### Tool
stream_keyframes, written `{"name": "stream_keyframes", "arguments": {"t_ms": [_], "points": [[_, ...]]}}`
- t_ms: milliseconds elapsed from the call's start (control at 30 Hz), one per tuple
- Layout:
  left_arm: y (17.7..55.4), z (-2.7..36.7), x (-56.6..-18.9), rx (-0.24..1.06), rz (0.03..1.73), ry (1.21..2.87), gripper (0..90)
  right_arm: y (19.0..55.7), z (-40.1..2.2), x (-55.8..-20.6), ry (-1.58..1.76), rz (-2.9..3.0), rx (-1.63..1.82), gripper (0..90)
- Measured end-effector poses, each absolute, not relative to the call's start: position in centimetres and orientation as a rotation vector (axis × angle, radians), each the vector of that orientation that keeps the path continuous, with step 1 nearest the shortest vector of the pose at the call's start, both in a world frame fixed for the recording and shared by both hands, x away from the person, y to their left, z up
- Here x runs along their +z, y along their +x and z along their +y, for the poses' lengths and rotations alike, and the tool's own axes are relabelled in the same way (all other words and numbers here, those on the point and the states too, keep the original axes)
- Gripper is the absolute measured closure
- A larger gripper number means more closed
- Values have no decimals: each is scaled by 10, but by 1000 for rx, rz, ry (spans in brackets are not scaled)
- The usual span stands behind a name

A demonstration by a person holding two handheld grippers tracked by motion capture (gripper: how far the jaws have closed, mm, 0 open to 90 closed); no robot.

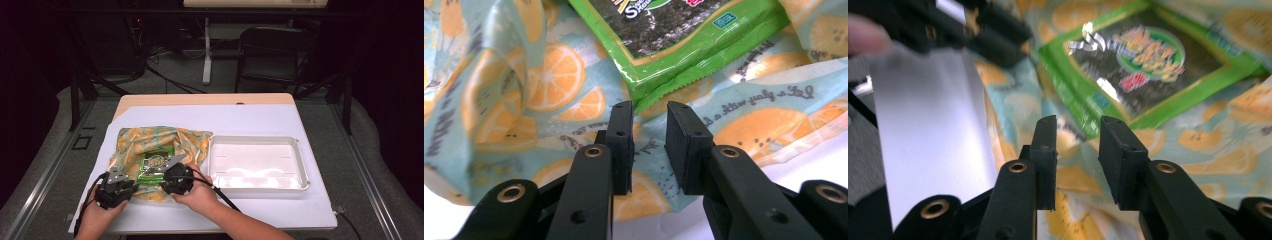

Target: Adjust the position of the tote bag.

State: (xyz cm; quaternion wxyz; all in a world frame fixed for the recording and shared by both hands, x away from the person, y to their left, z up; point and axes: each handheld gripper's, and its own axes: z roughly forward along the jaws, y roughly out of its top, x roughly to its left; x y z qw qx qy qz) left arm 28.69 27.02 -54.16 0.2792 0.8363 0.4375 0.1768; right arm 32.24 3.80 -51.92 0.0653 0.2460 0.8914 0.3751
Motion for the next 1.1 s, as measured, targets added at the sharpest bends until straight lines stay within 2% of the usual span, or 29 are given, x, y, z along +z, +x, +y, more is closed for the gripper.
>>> {"name": "stream_keyframes", "arguments": {"t_ms": [233, 633, 800, 1100], "points": [[289, 271, -546, 463, 1174, 2259, 727, 317, 35, -544, 739, 2727, 1024, 713], [288, 280, -550, 493, 1180, 2265, 778, 320, 23, -552, 795, 2699, 995, 812], [288, 280, -549, 502, 1208, 2264, 772, 323, 19, -551, 811, 2703, 994, 810], [288, 281, -538, 531, 1239, 2176, 691, 324, 18, -550, 874, 2684, 1023, 769]]}}
